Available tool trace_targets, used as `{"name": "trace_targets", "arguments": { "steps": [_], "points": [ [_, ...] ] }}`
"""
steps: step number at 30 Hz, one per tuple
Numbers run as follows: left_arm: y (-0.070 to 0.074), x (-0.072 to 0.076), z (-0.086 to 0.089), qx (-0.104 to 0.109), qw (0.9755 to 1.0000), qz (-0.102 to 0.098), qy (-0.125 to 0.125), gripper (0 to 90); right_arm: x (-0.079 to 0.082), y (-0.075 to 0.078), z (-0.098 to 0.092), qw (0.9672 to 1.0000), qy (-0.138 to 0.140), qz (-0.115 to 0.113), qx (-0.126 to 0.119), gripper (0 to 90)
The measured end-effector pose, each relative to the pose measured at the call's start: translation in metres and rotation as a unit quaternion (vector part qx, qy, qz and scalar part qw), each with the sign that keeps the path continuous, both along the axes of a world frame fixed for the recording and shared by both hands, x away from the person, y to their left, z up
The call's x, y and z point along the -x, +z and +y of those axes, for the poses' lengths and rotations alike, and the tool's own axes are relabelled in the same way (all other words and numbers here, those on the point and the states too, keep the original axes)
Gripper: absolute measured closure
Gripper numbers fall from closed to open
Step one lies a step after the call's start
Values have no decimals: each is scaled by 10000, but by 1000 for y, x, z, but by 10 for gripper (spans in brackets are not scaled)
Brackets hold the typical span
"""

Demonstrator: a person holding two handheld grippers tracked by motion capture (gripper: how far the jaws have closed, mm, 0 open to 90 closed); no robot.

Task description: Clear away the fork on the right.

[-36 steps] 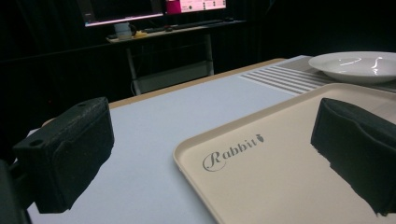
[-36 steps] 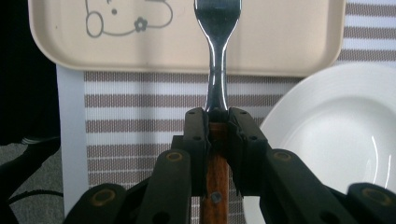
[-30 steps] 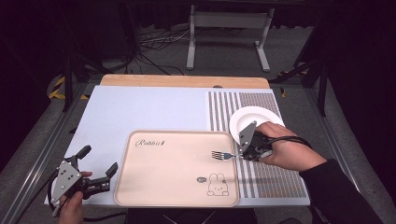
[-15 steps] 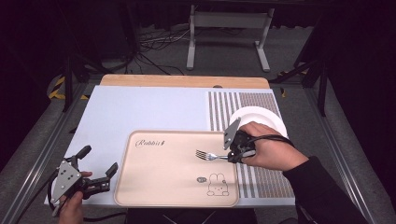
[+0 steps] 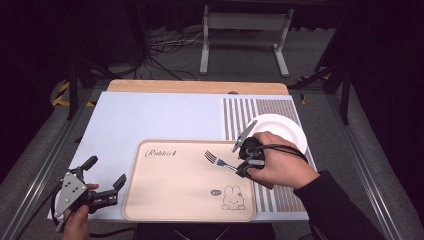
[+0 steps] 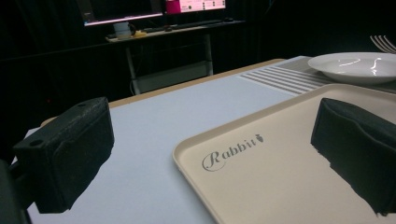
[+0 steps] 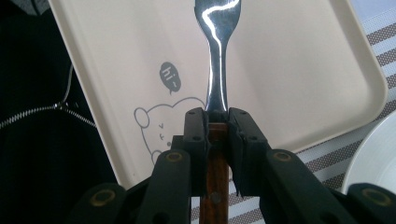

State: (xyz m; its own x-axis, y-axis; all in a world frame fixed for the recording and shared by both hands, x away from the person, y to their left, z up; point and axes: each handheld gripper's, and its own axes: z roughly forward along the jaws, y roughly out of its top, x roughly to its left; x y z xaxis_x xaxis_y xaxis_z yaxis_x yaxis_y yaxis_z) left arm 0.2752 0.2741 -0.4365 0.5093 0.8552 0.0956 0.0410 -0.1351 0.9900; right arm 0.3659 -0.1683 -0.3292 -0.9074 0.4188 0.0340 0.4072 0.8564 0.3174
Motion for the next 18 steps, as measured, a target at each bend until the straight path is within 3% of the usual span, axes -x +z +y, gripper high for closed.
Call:
{"name": "trace_targets", "arguments": {
  "steps": [7, 10, 15, 18],
  "points": [
    [0, 0, 0, -1, 10000, -3, 0, 0, 2, -1, 7, 9969, -775, 47, -109, 786],
    [0, 0, 0, 0, 10000, -7, 0, 0, 3, -2, 9, 9938, -1103, 67, -151, 786],
    [0, 0, 0, -6, 10000, -4, 2, 0, 4, -5, 12, 9858, -1656, 59, -259, 786],
    [0, 0, 0, -30, 10000, -15, -4, 0, 5, -7, 15, 9845, -1740, 41, -207, 786]
  ]
}}
